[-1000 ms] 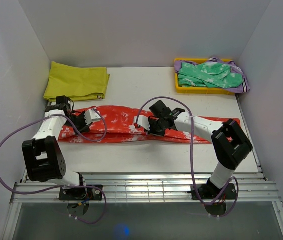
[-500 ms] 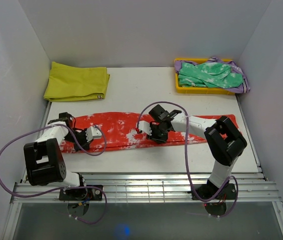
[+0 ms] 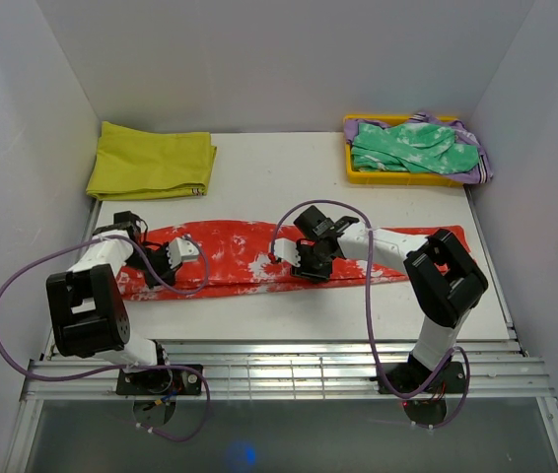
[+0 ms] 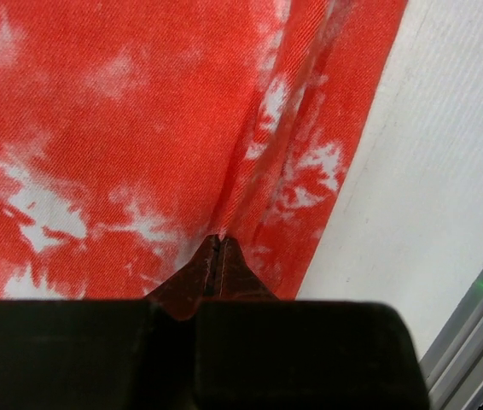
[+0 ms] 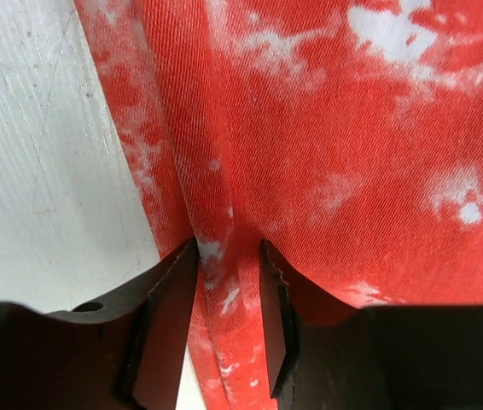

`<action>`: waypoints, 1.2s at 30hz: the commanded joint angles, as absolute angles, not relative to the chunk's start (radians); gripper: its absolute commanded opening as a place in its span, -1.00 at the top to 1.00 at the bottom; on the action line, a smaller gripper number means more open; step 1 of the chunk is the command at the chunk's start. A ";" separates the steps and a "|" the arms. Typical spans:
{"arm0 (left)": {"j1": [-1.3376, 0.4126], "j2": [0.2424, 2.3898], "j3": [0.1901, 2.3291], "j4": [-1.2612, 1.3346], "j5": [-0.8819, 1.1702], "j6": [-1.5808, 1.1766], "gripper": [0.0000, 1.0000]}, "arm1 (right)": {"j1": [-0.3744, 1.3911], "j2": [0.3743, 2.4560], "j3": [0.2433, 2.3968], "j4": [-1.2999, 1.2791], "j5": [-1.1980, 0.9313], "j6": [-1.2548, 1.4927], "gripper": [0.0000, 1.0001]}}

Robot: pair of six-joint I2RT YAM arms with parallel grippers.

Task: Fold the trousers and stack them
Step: Fold the trousers

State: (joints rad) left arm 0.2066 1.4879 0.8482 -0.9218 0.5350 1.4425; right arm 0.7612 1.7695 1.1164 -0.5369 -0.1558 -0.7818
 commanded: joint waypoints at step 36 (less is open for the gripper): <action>0.210 1.372 0.960 -1.029 0.603 1.466 1.00 | 0.729 1.654 1.255 -0.752 -0.136 -0.868 0.84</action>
